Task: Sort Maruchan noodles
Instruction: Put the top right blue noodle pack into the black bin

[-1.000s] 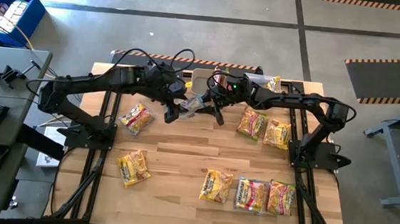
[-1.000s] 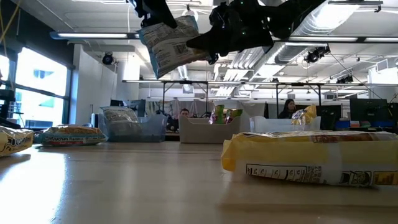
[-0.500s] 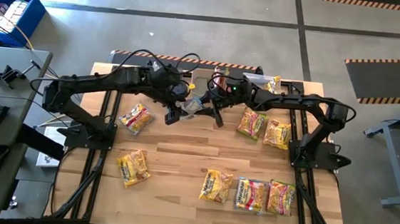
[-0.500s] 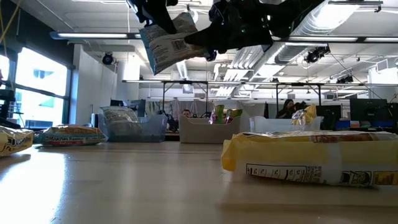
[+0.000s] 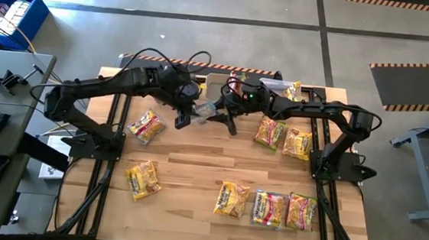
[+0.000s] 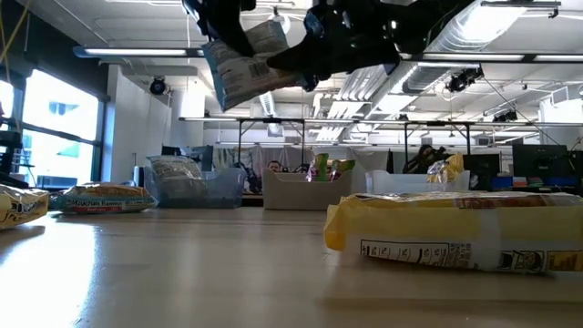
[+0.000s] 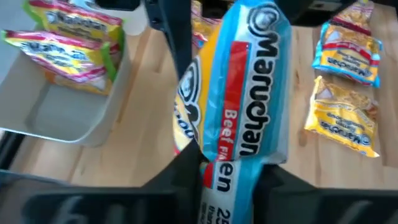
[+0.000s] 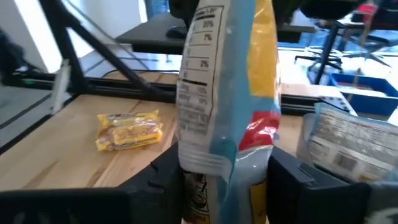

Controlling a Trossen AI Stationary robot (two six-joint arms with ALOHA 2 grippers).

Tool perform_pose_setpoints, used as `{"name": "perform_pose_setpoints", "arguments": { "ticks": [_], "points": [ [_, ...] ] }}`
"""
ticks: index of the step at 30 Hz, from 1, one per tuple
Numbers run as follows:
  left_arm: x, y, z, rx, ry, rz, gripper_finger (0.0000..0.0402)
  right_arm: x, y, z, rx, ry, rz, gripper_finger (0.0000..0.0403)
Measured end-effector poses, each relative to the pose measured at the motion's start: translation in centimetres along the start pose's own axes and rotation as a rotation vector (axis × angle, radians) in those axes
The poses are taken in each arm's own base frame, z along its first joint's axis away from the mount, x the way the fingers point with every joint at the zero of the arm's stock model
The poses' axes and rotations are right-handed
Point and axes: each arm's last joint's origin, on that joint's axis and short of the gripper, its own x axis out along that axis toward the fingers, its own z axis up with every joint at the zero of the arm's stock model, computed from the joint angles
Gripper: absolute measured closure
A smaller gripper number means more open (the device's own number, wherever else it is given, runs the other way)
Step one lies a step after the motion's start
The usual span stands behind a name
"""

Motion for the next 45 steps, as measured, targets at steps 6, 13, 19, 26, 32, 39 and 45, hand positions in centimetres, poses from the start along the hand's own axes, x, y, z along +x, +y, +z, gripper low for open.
{"name": "perform_pose_setpoints", "arguments": {
  "ticks": [6, 13, 19, 26, 32, 39, 45],
  "points": [
    [-1.8, 1.4, -0.4, -0.058, -0.018, 0.058, 0.0396, -0.4, -0.4, 0.1, -0.003, 0.009, -0.063, 0.0234],
    [-2.6, 5.5, -2.5, -0.268, 0.143, 0.452, 0.0401, -3.3, -1.7, 1.4, 0.001, 0.030, -0.133, 0.0230],
    [-1.2, 10.9, -4.0, -0.485, 0.228, 0.547, 0.0401, -4.3, -2.3, 1.7, 0.008, 0.035, -0.169, 0.0230],
    [1.7, 15.6, -5.1, -0.647, 0.245, 0.601, 0.0401, -4.3, -2.3, 1.5, 0.009, 0.065, -0.204, 0.0229],
    [3.6, 16.9, -6.2, -0.736, 0.320, 0.684, 0.0401, -4.3, -2.3, 1.1, 0.009, 0.099, -0.198, 0.0229],
    [4.7, 17.5, -6.4, -0.807, 0.310, 0.722, 0.0401, -2.8, -2.8, -1.2, 0.049, 0.172, -0.184, 0.0258],
    [5.4, 17.4, -7.4, -0.874, 0.327, 0.749, 0.0401, -2.4, -2.9, -2.0, 0.046, 0.201, -0.178, 0.0305]
  ]
}}
